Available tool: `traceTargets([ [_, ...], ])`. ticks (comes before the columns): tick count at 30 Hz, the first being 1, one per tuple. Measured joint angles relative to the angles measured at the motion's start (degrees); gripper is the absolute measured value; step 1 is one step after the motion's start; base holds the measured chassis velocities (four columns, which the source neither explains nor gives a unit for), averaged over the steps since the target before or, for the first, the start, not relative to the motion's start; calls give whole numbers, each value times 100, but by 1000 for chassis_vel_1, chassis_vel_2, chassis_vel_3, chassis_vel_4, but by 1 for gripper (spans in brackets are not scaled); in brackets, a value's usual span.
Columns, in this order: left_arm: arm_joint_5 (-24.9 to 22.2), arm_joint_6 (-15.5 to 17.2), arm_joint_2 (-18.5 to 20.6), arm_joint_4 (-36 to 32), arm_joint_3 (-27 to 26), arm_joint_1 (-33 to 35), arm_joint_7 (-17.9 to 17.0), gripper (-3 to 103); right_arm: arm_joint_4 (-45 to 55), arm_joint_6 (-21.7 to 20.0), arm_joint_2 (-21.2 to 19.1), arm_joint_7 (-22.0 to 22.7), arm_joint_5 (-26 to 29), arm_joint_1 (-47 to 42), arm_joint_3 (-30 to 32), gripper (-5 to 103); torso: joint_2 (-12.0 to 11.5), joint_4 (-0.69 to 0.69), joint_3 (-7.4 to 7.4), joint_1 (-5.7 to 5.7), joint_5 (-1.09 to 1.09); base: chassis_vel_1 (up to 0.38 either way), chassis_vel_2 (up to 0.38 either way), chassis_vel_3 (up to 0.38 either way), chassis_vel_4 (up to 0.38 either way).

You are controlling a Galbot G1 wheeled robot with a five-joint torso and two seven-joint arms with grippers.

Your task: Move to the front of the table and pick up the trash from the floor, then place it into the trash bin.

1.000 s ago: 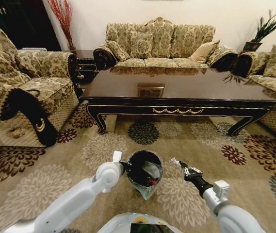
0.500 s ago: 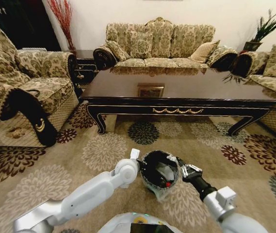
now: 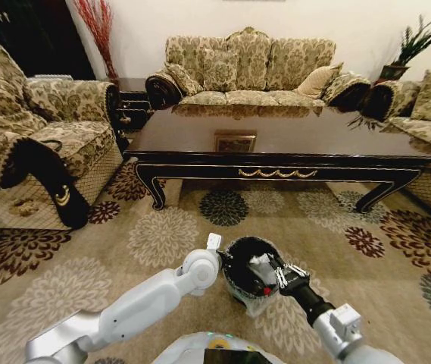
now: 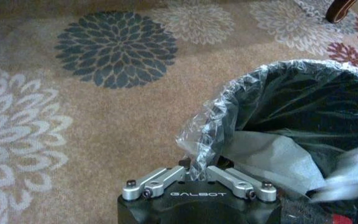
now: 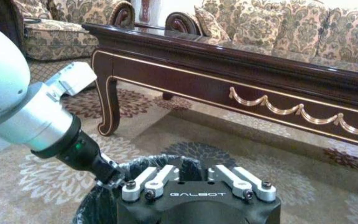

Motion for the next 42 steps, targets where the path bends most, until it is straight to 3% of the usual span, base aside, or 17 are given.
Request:
traceTargets([
  [6, 3, 0, 16, -3, -26, 20, -1, 0, -30, -10, 19, 2, -13, 9, -35, 47, 0, 0, 0, 0, 0, 0, 0, 0, 0],
  [14, 28, 8, 176, -79, -215, 183, 25, 0, -96, -6, 50, 18, 77, 95, 33, 69, 0, 0, 0, 0, 0, 0, 0, 0, 0],
  [15, 23, 8, 329, -122, -332, 242, 84, 0, -116, -3, 42, 29, 156, 113, 88, 80, 0, 0, 0, 0, -1, 0, 0, 0, 0],
  [17, 21, 7, 427, -151, -422, 289, 113, 0, -129, 1, 31, 35, 198, 121, 123, 80, 0, -1, 0, 0, 0, 0, 0, 0, 0],
  [19, 15, 8, 582, -218, -764, 489, 152, 0, -171, 8, 13, 59, 280, 166, 181, 95, 0, 2, 0, 0, -1, 0, 0, 0, 0],
  [29, 26, -90, 1090, -388, -1782, 1177, 323, 0, -324, 12, 3, 86, 340, 233, 75, 100, 0, 0, 0, 0, 1, 0, 0, 0, 0],
  [42, 68, -142, 1196, -382, -2458, 1964, 377, 0, -424, 27, -43, 87, 277, 237, -15, 100, 0, 1, 0, 0, -1, 0, 0, 0, 0],
])
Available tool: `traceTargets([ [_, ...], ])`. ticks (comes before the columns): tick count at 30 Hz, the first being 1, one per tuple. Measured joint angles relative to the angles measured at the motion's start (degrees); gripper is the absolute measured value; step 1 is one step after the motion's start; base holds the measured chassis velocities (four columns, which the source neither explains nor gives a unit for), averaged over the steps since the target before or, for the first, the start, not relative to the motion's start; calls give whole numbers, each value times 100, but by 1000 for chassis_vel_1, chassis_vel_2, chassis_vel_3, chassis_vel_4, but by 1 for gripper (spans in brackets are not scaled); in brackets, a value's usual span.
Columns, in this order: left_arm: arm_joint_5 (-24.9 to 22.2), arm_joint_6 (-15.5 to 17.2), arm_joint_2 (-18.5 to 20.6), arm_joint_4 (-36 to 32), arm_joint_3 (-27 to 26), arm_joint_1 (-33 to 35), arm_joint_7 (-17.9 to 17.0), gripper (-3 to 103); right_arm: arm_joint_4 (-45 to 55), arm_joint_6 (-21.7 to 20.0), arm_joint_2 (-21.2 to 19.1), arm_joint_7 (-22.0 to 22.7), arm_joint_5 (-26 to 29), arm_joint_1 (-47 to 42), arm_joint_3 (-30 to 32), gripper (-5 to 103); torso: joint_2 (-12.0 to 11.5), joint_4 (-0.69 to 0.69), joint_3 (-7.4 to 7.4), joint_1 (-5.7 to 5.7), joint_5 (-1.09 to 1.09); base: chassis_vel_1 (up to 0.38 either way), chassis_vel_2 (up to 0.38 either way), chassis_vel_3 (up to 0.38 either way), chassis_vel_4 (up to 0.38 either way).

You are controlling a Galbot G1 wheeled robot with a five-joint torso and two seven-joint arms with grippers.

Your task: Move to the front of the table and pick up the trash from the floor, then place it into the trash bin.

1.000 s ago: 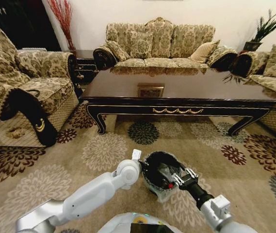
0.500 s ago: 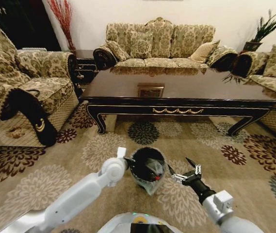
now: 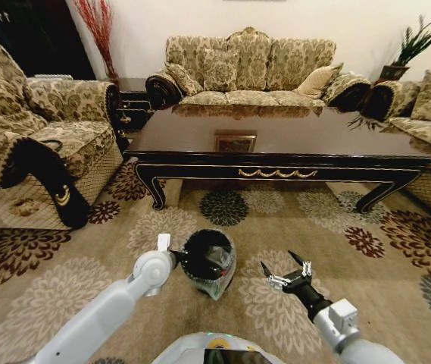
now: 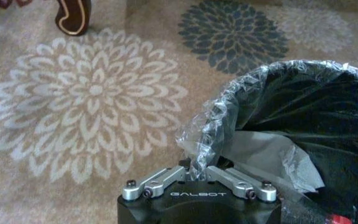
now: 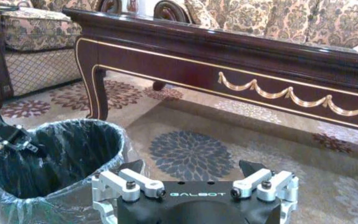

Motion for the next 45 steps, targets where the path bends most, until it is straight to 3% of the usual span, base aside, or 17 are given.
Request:
traceTargets([
  [9, -41, -27, -107, 39, 35, 33, -221, -1, -2, 1, -19, 7, -5, -16, 2, 100, 0, -2, 0, 0, 0, 0, 0, 0, 0],
  [10, -45, -27, -107, 40, 34, 33, -230, 4, -2, 2, -21, 8, -4, -17, 6, 100, 0, -3, 0, 0, 0, 0, 0, 0, 0],
  [12, -46, -27, -107, 40, 34, 34, -243, 4, -3, 2, -23, 8, -3, -17, 7, 100, 0, -2, 0, 0, 0, 0, 0, 0, 0],
  [13, -46, -28, -92, 40, 27, 35, -277, 15, -7, 2, -25, 9, -1, -13, 7, 100, 0, 0, -1, 0, 4, 0, 0, 0, 0],
  [15, -50, -26, -91, 35, 29, 37, -281, 15, -7, 2, -25, 9, 0, -12, 7, 100, 0, 0, 0, 0, 3, 0, 0, 0, 0],
  [18, -57, -20, -90, 9, 23, 57, -314, 31, -15, 1, -21, 9, -1, -6, -6, 100, 0, -1, 0, 0, 2, 0, 0, 0, 0],
  [22, -43, -15, -82, -47, 17, 101, -321, 42, -18, 1, -20, 9, -2, 1, -7, 100, 0, -1, 0, 0, 1, 0, 0, 0, 0],
  [25, 27, -11, -55, -175, -5, 180, -318, 58, -10, 1, -11, 9, -2, -8, -2, 100, 0, -1, 0, 0, 0, 0, 0, 0, 0],
  [27, 61, -11, -42, -214, -16, 204, -311, 58, -8, 1, -7, 9, -3, -8, -1, 100, 0, -1, 0, 0, 0, 0, 0, 0, 0],
  [28, 149, -8, -10, -316, -51, 269, -278, 69, -7, 1, 8, 9, -5, -7, -1, 100, 0, -1, 0, 0, 1, 0, 0, 0, 0],
  [35, 440, 20, 134, -746, -366, 616, -38, 90, -12, 5, 69, 9, -21, 25, -15, 100, 0, -1, 0, 0, 1, 0, 0, 0, 0],
  [37, 638, 8, 208, -986, -516, 813, 123, 98, -15, 19, 117, 8, -29, 35, -16, 100, 0, -1, 0, 0, 0, 0, 0, 0, 0],
  [39, 749, -12, 218, -1060, -562, 881, 195, 98, -22, 28, 137, 8, -33, 41, -16, 100, 0, -1, 0, 0, 1, 0, 0, 0, 0],
  [42, 2027, -371, 218, -1347, -782, 1288, 932, 100, -73, 172, 331, -17, -48, 62, -9, 100, 0, -2, 0, 0, 1, 0, 0, 0, 0],
  [43, 2027, -371, 218, -1347, -782, 1288, 932, 100, -73, 172, 331, -17, -48, 62, -9, 100, 0, -2, 0, 0, 1, 0, 0, 0, 0],
  [45, 2744, -673, 166, -1443, -1007, 1607, 1432, 100, -122, 445, 506, -164, -184, 112, 2, 100, 1, -2, 0, 0, -1, 0, 0, 0, 0],
])
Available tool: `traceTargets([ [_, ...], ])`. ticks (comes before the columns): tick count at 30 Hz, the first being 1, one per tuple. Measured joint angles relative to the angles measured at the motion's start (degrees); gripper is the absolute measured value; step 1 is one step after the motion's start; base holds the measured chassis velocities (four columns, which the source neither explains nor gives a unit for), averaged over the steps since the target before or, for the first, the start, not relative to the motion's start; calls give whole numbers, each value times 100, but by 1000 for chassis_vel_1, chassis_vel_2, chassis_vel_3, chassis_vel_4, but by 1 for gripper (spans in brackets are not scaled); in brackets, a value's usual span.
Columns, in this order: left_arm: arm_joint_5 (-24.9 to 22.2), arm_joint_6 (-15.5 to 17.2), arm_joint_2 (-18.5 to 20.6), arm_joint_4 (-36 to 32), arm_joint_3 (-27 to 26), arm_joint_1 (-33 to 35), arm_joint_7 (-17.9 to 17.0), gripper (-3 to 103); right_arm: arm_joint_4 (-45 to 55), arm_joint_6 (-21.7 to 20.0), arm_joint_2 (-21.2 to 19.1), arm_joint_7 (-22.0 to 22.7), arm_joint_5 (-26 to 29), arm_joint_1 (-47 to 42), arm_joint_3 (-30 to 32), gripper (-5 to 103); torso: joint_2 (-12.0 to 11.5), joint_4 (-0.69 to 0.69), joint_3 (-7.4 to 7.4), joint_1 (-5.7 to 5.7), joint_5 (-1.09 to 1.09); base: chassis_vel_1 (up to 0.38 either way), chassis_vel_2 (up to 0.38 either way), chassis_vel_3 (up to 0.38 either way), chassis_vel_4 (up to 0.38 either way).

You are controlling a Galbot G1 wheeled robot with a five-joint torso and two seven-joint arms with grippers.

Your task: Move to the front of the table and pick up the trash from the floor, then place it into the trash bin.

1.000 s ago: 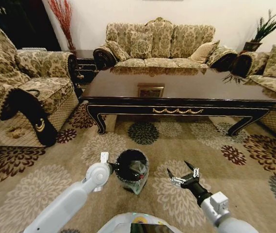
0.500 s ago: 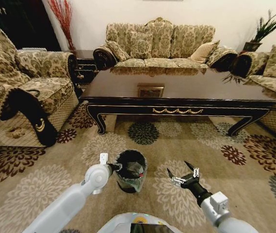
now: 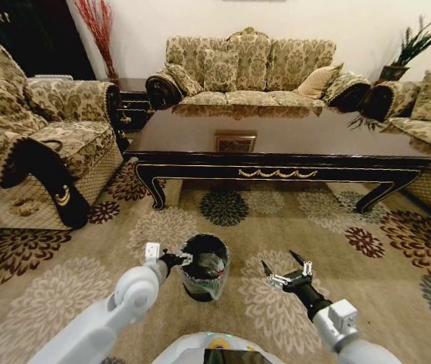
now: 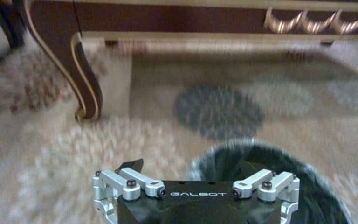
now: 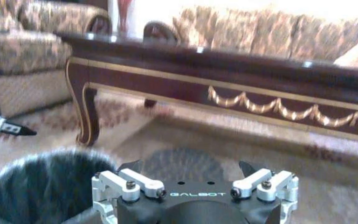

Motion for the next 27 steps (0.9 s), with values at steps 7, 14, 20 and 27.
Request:
traceTargets([
  [7, 1230, -1305, -184, -77, -1120, 1059, 1161, 100, -250, 658, 711, -171, -137, 267, -117, 100, 0, 1, 0, 0, 0, 0, 0, 0, 0],
  [14, 2389, -2289, -531, 137, -1776, 1702, 1819, 100, -717, 1053, 990, -181, -72, 555, 67, 100, 0, 1, 0, 0, 1, 0, 0, 0, 0],
  [20, 3042, -3180, -1091, 300, -2205, 2425, 2370, 100, -1080, 1282, 1128, -268, -15, 767, 257, 100, 0, 1, 0, 0, 2, 0, 0, 0, 0],
  [27, 3280, -4214, -1650, 407, -2764, 3414, 3034, 100, -1304, 1512, 1283, -389, -87, 815, 310, 100, 0, 4, 0, 0, 3, 0, 0, 0, 0],
])
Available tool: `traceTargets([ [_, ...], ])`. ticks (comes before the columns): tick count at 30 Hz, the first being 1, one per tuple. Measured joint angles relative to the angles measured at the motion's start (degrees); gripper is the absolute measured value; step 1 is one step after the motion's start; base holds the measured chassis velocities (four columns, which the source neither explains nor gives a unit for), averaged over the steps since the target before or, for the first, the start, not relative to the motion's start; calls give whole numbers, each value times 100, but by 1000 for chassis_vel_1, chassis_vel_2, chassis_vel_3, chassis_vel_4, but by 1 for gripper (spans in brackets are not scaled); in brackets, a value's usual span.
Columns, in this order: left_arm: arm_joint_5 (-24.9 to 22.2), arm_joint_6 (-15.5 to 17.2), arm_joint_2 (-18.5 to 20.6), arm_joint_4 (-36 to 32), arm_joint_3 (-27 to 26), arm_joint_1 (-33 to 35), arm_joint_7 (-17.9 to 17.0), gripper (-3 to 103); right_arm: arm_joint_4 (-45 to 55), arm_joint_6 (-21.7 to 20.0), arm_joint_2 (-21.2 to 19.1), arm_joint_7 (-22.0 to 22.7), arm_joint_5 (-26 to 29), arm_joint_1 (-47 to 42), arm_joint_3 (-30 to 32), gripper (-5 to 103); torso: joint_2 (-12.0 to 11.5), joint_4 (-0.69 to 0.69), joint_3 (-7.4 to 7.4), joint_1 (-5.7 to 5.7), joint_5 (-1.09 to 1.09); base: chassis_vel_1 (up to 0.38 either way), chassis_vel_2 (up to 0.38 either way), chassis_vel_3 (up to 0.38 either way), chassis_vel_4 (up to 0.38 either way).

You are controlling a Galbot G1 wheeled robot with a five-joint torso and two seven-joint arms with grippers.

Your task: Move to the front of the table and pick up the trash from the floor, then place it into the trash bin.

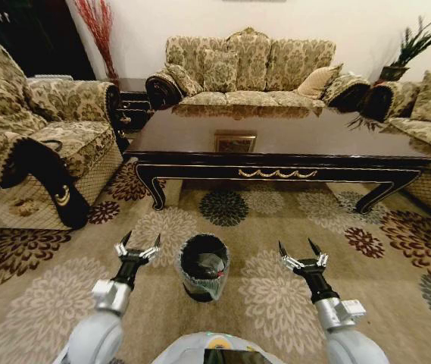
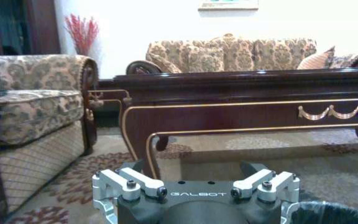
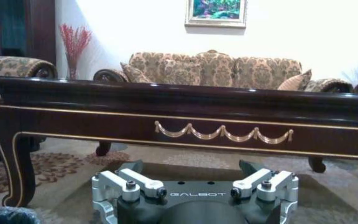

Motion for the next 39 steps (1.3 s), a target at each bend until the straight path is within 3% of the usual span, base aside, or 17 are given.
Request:
traceTargets([
  [3, -5, -270, -83, 113, -116, 187, 29, 100, -77, 96, 167, -44, -117, 5, 124, 100, 0, -2, 0, 0, 0, 0, 0, 0, 0],
  [14, 62, -555, -189, 112, 158, 355, 138, 100, -130, 303, 443, -199, -318, -62, 297, 100, 0, -3, 0, 1, -1, 0, 0, 0, 0],
  [39, 121, -491, -126, 25, 289, 316, -6, 100, -115, 321, 440, -224, -326, -48, 276, 100, 0, -3, 0, 1, -1, 0, 0, 0, 0],
])
